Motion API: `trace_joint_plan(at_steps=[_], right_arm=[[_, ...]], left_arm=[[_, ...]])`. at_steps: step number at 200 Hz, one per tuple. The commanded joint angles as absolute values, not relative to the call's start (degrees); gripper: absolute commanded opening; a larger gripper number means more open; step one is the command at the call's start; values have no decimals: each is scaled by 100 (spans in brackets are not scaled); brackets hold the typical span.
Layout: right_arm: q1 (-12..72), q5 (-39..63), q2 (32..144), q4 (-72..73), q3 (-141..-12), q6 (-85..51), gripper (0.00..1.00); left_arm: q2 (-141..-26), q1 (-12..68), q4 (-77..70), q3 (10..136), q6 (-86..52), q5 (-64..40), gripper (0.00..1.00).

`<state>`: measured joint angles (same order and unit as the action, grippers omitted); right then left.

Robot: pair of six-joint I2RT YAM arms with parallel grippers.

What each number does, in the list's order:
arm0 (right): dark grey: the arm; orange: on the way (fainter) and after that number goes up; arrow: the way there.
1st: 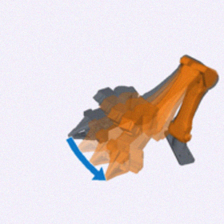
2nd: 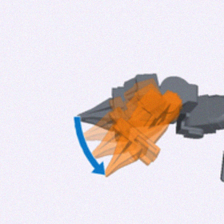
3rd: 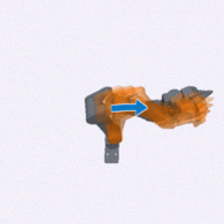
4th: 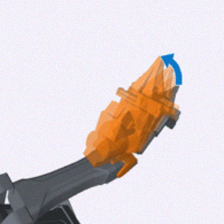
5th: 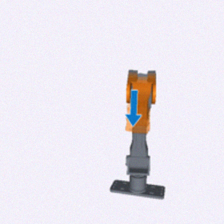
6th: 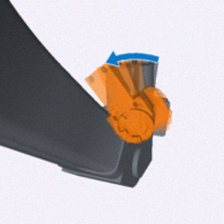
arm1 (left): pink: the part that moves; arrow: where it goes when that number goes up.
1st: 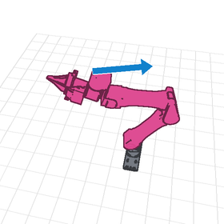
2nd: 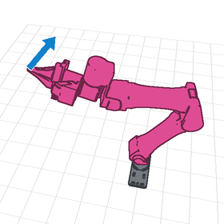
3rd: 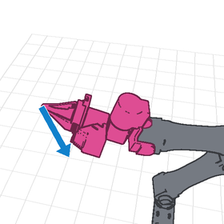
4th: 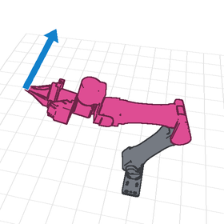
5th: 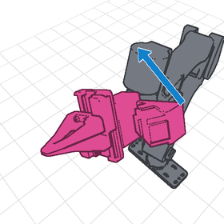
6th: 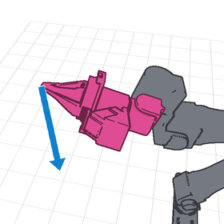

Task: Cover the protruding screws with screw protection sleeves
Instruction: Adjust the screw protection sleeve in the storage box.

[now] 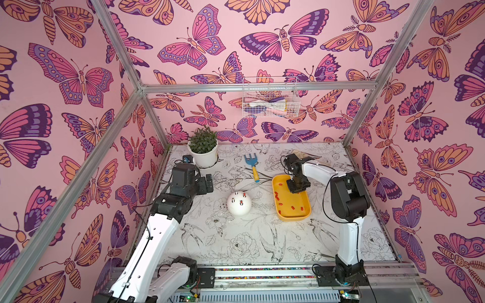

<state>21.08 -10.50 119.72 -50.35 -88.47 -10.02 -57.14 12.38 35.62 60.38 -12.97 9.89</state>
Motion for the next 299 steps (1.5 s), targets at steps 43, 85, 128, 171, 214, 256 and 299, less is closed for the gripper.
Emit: trace_joint_plan(at_steps=[43,85,128,171,214,256,299], right_arm=[[2063,-1105,12124,-5169,-8947,-920,13],[2064,-1116,12037,-5208,-8957,-912,10],[2064,-1070,11816,-5283,-8939,-907,10],[2061,-945,11539,-5335,-8808,-919,10],[2065,-849,11204,-5423,-8693,-946,10],[2080,-531,10813,-5520,-8518,-1003,10],[2346,-308,10531,-5465,-8207,-1258,10]], left_arm=[[-5678,1204,3487,5943,-1348,905,100],[-5644,1196,3489,5941,-1352,897,100],[-5583,1195,3489,5933,-1354,866,100],[-5524,1195,3489,5933,-1354,823,100],[-5471,1195,3480,5932,-1404,756,100],[-5406,1195,3479,5923,-1412,721,100],[-5370,1195,3461,5924,-1450,635,100]])
